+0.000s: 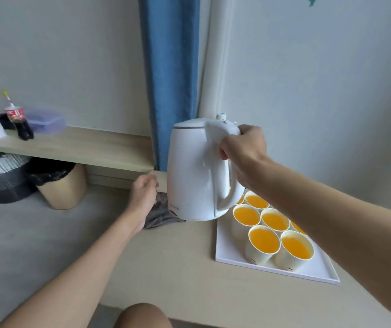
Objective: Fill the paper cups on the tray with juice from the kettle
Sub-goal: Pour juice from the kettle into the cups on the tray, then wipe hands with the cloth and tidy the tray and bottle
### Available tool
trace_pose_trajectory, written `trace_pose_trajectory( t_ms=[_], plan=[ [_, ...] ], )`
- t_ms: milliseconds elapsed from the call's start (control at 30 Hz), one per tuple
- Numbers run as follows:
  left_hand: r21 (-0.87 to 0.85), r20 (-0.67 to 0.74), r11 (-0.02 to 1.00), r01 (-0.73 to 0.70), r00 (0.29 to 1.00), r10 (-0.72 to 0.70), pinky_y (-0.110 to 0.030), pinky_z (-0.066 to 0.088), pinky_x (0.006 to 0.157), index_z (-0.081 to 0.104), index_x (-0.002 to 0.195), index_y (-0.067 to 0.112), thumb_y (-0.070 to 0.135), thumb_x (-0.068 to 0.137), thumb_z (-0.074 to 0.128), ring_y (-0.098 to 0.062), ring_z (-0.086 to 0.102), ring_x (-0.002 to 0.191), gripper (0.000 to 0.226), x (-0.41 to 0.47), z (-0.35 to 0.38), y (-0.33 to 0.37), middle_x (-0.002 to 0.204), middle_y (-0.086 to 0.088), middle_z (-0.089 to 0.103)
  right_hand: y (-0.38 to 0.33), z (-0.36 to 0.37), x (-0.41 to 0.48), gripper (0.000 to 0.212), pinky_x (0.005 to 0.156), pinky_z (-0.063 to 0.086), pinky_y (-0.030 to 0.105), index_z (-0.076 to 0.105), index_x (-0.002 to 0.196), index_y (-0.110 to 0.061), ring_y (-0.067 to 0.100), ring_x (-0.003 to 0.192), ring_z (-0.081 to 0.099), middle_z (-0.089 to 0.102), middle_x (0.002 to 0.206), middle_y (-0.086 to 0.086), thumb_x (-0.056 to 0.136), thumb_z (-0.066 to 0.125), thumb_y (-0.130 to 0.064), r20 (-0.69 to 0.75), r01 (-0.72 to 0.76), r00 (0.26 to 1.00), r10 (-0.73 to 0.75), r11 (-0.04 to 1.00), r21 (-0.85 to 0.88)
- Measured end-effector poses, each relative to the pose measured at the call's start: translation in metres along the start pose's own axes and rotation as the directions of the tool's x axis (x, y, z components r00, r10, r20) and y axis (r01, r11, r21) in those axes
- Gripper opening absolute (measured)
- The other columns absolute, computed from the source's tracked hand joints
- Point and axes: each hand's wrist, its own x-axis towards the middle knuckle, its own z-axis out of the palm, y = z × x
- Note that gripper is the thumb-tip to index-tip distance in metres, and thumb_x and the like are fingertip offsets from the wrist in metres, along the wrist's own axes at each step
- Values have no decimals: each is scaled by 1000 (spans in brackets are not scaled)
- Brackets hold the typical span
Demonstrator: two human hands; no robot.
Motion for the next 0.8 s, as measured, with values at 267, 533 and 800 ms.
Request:
trace_pose_trajectory(
  t_ms=[267,533,800],
  plan=[
    [820,447,453,-350,885,-127,-41,39,111,48,138,13,37,105,40,-32,44,138,42,52,-8,-83,159,-6,33,27,114,48,12,56,43,28,56,75,-16,21,63,53,57,70,0,70,53,-5,-4,43,999,-43,999,32],
    [886,455,191,-422,870,-187,-46,28,110,40,154,28,51,107,24,-24,33,141,54,62,9,-105,152,-3,41,71,160,73,16,56,40,26,55,82,-14,11,61,48,55,71,-5,76,49,0,-44,44,998,-47,997,-64],
    [757,596,341,-557,803,-10,-33,35,94,41,94,25,43,97,57,-19,44,122,25,54,-5,-119,114,11,43,108,193,86,19,66,43,30,56,88,-8,22,74,55,59,78,2,76,46,3,-31,23,999,-27,994,-110]
  ],
)
